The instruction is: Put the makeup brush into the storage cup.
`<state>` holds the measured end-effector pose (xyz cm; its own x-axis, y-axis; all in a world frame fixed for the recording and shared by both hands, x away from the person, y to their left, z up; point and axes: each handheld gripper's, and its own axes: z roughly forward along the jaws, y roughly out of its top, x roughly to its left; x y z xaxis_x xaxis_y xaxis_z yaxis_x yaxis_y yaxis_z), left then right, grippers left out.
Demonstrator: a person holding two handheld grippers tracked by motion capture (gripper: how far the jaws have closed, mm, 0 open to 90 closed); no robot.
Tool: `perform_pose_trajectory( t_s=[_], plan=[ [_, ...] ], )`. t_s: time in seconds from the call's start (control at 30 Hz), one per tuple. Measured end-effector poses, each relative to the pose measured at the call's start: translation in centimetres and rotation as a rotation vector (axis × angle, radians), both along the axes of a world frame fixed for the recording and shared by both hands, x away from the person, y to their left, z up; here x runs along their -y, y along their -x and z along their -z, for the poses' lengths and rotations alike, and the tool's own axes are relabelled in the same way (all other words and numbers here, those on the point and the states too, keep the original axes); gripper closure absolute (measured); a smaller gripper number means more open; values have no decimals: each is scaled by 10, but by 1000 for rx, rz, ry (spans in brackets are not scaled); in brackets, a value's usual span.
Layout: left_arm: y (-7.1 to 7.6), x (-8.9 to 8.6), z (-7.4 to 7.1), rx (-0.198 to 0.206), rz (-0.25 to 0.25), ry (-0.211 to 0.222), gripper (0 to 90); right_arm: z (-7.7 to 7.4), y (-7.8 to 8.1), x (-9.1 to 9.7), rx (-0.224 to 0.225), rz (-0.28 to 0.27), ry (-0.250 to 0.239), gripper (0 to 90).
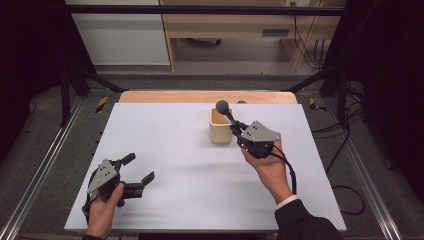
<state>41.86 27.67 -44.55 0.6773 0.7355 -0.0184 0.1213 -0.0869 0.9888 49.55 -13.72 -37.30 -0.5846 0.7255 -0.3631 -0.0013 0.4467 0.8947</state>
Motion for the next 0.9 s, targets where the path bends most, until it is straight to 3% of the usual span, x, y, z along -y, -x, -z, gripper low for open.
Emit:
perform_pose_trajectory(
  t_s=[0.13, 0.23, 0.3, 0.47, 0.9],
  plan=[
    [0, 0, 0, 3, 4, -9, 38, -2, -4, -2, -8, 4, -31, 745],
    [0, 0, 0, 7, 5, -7, 37, -3, -6, -5, 10, 20, -7, 745],
    [0, 0, 0, 7, 4, -7, 37, -3, -7, -6, 8, 16, -31, 745],
    [1, 0, 0, 7, 3, -8, 37, -6, -10, -9, 12, 18, -23, 745],
    [1, -1, -1, 11, 3, -7, 38, -15, -25, -5, -8, 52, -134, 745]
  ],
)
